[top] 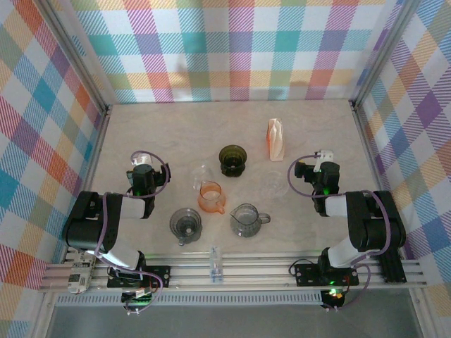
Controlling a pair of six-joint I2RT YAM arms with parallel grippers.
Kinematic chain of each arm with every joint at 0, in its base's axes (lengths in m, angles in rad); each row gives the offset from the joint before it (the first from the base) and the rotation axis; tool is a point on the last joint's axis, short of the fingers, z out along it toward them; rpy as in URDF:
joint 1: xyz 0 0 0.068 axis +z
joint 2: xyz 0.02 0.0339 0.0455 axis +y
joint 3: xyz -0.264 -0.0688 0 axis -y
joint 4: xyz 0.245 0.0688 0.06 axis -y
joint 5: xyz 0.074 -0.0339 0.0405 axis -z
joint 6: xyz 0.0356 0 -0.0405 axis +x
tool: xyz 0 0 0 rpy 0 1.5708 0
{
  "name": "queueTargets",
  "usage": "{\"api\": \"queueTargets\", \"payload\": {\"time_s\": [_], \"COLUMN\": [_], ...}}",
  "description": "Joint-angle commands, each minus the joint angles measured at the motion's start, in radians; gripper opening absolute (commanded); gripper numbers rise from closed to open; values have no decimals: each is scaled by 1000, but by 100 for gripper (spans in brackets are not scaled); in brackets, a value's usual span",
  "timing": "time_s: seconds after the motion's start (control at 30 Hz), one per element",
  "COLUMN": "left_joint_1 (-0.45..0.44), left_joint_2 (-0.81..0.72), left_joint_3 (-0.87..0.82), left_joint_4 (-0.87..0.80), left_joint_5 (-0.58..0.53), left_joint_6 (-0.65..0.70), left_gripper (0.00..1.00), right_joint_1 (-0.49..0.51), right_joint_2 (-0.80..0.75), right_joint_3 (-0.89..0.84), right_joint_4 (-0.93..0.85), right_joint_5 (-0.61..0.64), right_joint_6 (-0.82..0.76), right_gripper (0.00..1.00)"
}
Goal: Place the coffee filter in the dripper
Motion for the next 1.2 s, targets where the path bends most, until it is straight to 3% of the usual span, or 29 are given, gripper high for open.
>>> {"api": "queueTargets", "payload": {"time_s": [0.0,0.6,0.77,1.0,1.17], "left_joint_1": [0,0,3,3,25], "left_joint_2": [2,-19,-122,-259,-314], "left_joint_3": [3,4,139,145,255], "left_joint_4": [32,21,-326,-376,-503], "left_joint_5": [4,-15,-60,-91,-66], "left_joint_6": [17,10,-26,-65,-243], "left_gripper": [100,100,100,100,100], "right_joint_1": [5,-4,-2,-3,-3], "right_joint_2": [-3,-14,-75,-155,-247], "right_joint_3": [1,10,45,196,247], "right_joint_4": [36,19,-101,-468,-594], "right_joint_5": [3,-17,-22,40,119], "right_joint_6": [2,9,3,64,179], "right_gripper": [99,99,99,99,99]}}
